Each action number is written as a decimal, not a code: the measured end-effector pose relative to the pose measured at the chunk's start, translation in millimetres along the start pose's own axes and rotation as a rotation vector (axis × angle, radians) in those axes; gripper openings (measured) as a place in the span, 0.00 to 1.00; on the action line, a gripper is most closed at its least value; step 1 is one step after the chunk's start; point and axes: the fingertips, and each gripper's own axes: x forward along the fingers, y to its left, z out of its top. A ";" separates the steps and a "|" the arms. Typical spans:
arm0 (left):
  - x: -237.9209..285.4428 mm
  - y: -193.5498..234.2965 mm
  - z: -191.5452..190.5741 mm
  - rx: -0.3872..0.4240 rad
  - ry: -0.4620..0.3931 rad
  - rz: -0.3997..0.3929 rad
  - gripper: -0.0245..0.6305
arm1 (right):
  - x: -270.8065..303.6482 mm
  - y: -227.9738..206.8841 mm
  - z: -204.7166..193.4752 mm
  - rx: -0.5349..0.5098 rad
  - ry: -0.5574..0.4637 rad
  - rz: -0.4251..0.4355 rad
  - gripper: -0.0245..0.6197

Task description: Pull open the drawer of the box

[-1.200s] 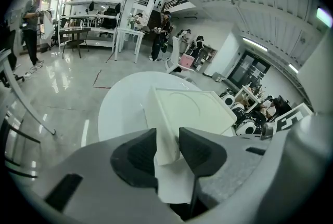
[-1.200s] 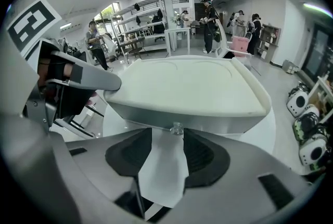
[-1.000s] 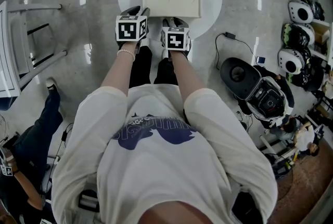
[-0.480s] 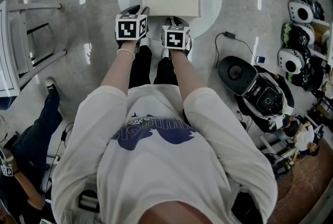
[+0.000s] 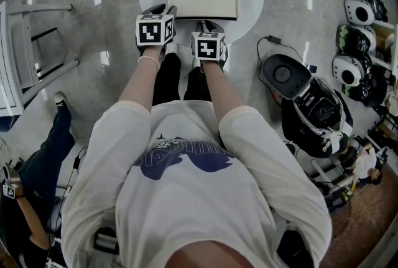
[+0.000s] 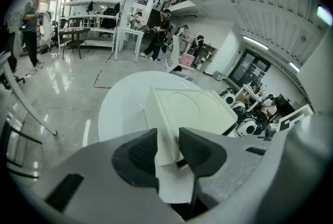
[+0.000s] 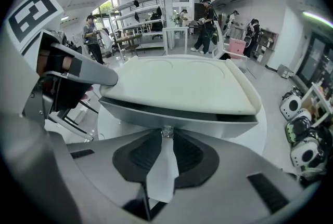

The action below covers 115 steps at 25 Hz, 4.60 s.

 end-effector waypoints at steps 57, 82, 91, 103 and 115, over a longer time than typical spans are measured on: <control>0.2 -2.6 -1.9 0.005 -0.001 0.040 0.24 | -35.3 11.4 -67.8 -0.041 0.020 0.054 0.14; -85.1 -24.1 39.2 -0.019 -0.363 0.103 0.24 | -159.7 -125.5 5.8 0.315 -0.444 0.067 0.22; -295.8 -145.1 92.8 0.050 -0.921 0.120 0.24 | -358.7 -153.7 134.3 0.190 -0.943 0.248 0.15; -377.7 -215.3 82.4 0.284 -1.027 0.216 0.05 | -433.1 -111.8 148.9 0.009 -1.090 0.174 0.05; -388.4 -189.1 108.6 0.290 -1.063 0.262 0.05 | -441.1 -83.5 157.6 -0.134 -1.135 0.072 0.04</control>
